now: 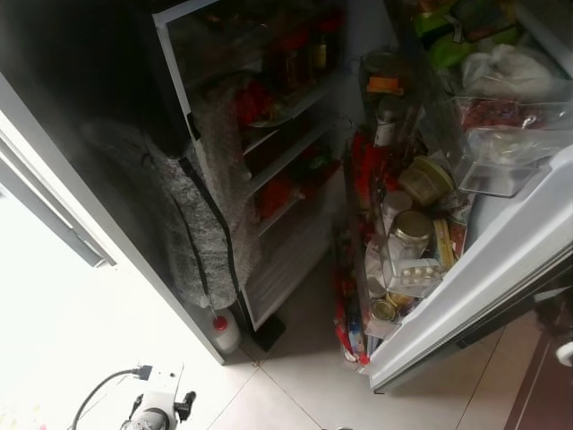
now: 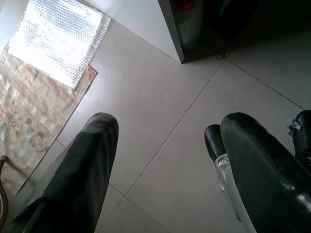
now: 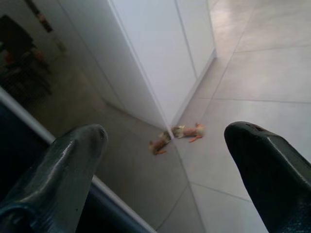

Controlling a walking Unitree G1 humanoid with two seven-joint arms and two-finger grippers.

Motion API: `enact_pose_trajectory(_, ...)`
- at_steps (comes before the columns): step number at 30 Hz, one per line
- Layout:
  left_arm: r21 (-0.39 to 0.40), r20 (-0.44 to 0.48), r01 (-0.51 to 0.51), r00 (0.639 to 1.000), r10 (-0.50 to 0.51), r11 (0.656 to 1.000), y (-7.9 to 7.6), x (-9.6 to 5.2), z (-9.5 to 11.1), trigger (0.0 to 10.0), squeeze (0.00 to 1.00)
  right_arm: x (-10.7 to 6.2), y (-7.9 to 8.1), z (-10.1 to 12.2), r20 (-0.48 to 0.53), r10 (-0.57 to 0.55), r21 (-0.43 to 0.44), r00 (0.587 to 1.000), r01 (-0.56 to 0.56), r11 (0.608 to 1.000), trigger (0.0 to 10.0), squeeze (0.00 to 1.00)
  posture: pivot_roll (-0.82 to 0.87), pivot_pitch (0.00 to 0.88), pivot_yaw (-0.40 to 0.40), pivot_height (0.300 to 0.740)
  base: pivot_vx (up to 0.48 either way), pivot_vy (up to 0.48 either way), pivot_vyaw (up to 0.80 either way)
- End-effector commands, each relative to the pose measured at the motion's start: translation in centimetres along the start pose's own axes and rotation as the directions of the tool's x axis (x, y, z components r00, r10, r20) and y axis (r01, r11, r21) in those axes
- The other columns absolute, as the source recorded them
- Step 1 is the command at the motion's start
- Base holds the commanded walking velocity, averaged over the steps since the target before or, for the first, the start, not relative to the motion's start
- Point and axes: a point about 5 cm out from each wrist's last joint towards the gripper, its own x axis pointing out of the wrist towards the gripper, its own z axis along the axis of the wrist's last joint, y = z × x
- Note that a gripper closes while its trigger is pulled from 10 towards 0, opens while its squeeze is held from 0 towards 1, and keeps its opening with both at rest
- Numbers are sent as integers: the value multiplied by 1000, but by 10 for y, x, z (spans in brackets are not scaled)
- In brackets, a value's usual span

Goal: Restocking fridge

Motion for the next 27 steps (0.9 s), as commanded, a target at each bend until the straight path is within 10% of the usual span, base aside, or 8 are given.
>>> enact_pose_trajectory(1, 8, -44, 1, 999, -1, 1000, 2, -3, -13, 10000, 0, 5, 8, -2, -18, 44, -9, 999, -44, 999, 10000, 0, -211, 151, 35, 740, 0, 0, 0)
enact_pose_trajectory(27, 5, -45, -6, 999, 6, 1000, 0, -3, -13, 10000, 0, 41, 96, -41, -86, 346, 67, 934, -341, 938, 10000, 0, -206, 153, 28, 740, 0, 0, 0)
